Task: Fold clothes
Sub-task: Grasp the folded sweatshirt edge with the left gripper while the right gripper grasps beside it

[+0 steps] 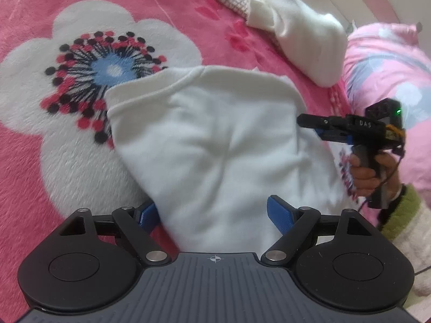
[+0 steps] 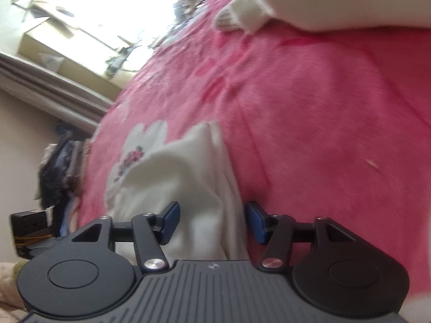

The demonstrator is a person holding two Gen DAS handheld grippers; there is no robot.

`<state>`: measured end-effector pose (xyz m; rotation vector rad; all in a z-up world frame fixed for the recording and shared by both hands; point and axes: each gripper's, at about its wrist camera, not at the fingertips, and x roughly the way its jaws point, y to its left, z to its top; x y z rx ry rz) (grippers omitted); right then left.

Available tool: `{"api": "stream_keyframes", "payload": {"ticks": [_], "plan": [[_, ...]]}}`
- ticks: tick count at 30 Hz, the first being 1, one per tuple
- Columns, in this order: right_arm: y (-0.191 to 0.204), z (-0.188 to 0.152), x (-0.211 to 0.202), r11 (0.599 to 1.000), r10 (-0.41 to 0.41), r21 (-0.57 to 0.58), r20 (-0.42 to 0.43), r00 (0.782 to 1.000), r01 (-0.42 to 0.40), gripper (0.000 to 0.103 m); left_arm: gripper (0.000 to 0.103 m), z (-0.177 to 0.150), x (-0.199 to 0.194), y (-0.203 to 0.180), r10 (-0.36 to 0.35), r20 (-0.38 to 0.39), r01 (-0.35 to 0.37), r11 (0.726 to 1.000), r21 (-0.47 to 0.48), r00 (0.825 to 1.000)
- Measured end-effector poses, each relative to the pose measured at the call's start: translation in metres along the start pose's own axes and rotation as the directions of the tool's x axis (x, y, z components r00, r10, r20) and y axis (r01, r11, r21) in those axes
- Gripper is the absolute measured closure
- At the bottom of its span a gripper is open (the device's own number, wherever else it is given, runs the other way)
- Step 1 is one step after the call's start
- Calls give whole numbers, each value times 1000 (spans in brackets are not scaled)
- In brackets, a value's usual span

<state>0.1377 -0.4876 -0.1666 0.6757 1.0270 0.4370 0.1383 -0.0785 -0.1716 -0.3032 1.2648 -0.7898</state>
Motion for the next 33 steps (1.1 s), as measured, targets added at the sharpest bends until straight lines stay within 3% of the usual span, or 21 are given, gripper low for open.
{"api": "stream_keyframes", "payload": {"ticks": [5, 9, 13, 15, 19, 21, 24, 29, 33], "plan": [[-1, 33, 29, 992, 120, -30, -45, 992, -122, 37, 21, 10, 2, 9, -58, 15, 58, 997, -49, 998], [-3, 48, 48, 973, 228, -24, -48, 972, -230, 37, 25, 11, 1, 12, -76, 26, 77, 996, -45, 997], [-3, 46, 49, 949, 301, -61, -115, 947, -309, 39, 46, 8, -8, 19, -78, 31, 79, 997, -25, 996], [-2, 41, 46, 939, 319, -78, -168, 933, -336, 43, 52, 9, -9, 26, -89, 31, 90, 995, -42, 996], [0, 44, 58, 937, 321, -85, -172, 931, -338, 51, 54, 14, -4, 31, -100, 39, 103, 990, -98, 994], [2, 50, 68, 937, 329, -72, -156, 932, -342, 64, 54, 16, -2, 24, -79, 46, 83, 993, -82, 996], [15, 52, 73, 943, 297, -112, -136, 945, -313, 73, 62, 18, 1, 14, -33, 61, 36, 998, -53, 998], [46, 37, 45, 941, 241, -232, -51, 969, -247, 78, 75, 11, -4, -2, 11, 110, -13, 1000, 23, 994], [83, 21, 13, 918, 200, -355, 23, 980, -179, 78, 78, 7, -16, -19, 26, 148, -38, 996, 76, 989]]}}
